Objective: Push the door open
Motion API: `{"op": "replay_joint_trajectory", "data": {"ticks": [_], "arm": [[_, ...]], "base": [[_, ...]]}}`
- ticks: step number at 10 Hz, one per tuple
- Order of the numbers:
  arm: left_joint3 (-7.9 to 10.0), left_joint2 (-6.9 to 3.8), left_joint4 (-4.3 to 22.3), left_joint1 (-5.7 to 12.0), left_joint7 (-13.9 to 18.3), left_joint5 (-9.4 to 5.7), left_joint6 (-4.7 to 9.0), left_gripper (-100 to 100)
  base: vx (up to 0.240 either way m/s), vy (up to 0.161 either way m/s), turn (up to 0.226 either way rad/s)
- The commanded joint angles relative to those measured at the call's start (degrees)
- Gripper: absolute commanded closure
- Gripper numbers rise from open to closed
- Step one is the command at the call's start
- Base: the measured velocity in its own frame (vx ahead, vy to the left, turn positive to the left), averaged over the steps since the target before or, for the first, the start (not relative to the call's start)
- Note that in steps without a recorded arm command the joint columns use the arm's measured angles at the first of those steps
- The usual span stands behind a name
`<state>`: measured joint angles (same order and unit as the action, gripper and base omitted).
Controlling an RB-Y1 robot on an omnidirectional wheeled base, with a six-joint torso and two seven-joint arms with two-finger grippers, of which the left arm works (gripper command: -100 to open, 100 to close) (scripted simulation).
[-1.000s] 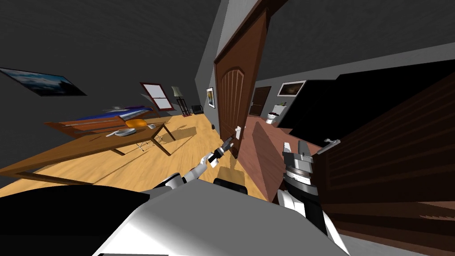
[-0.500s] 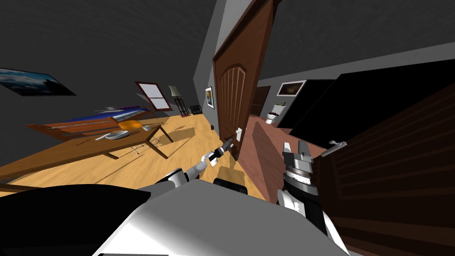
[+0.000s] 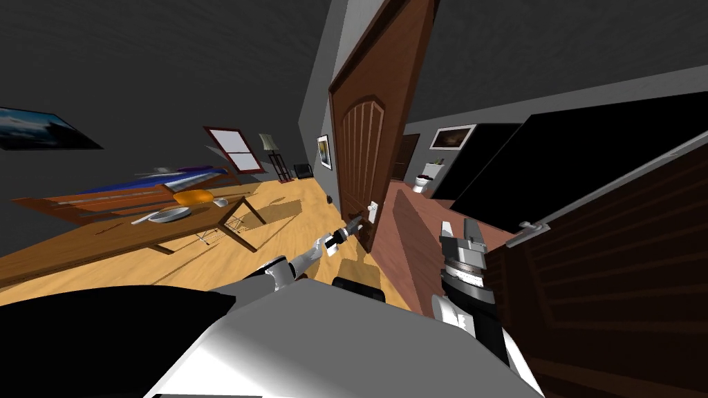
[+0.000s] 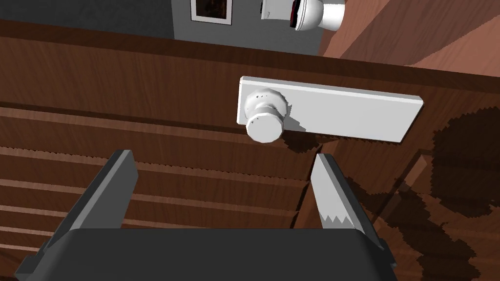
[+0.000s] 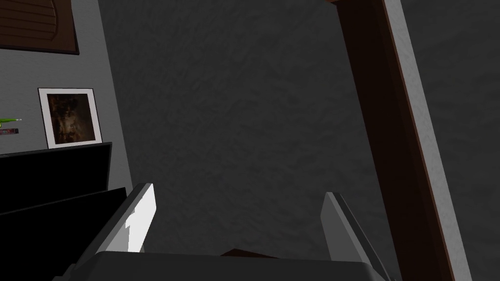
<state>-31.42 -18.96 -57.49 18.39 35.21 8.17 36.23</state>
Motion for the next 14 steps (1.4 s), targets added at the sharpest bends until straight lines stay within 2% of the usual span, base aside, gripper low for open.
{"op": "replay_joint_trajectory", "data": {"ticks": [1, 6, 9, 14], "arm": [[-0.60, -0.21, 1.78, 1.09, 0.54, 0.23, 0.26, -100], [-3.20, -1.56, 8.10, 5.35, 2.79, 1.19, 0.90, -100], [-2.40, -0.44, 8.47, 5.41, 1.93, 0.94, 0.34, -100], [-1.11, 1.51, 9.77, 5.84, 0.43, 0.58, -1.03, -100]], "base": [[0.121, 0.057, -0.027], [0.153, 0.062, -0.032], [0.114, -0.037, -0.050], [0.175, -0.130, -0.063]]}}
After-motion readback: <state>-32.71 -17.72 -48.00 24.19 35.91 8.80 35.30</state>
